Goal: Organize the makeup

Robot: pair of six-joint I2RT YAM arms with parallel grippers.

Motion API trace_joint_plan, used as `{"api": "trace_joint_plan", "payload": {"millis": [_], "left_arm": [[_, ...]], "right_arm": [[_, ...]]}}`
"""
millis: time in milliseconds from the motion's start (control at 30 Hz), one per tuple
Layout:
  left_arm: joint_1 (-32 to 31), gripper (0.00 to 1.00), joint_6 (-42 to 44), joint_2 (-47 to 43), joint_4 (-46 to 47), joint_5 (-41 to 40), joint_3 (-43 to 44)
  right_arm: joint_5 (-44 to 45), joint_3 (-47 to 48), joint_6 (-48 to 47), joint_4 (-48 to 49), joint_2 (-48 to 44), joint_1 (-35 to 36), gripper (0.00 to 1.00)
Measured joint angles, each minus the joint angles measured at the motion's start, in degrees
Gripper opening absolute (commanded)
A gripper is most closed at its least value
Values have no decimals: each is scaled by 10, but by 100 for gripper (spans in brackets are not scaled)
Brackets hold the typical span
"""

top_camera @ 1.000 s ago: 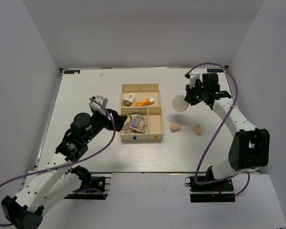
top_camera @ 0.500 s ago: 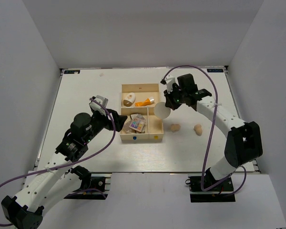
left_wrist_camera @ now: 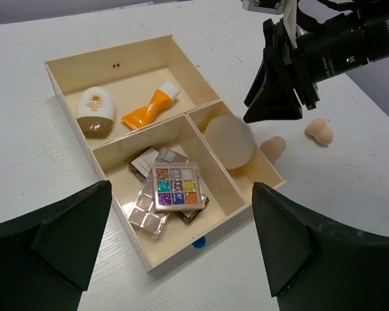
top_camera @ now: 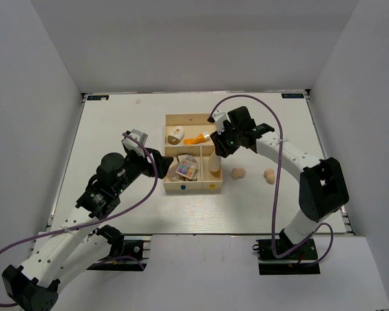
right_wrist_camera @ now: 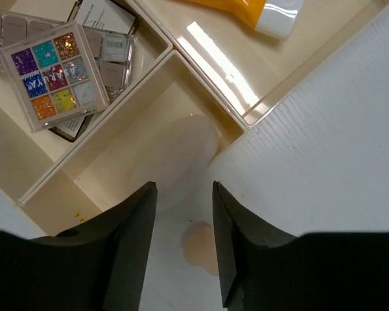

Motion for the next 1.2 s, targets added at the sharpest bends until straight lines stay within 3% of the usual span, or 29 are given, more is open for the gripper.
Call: {"api": "trace_joint_plan", "payload": {"millis": [67,167,300,500,800,1033,1200], "left_arm": [[0,98,0,0,0,0,0],[0,98,0,0,0,0,0],[1,98,0,0,0,0,0],[1,98,0,0,0,0,0],[2,98,0,0,0,0,0],[2,98,0,0,0,0,0],[2,98,0,0,0,0,0]], "right_arm": [[5,0,2,0,0,1,59],[12,0,2,0,0,1,62],[15,0,2,0,0,1,61],[31,-33,-5,12,-40,-5,49],[59,-131,-56,19,-88,-43,47],[50,-133,-116,2,-52,-54,60],[31,-130,-138,-19,-3,-52,59]]}}
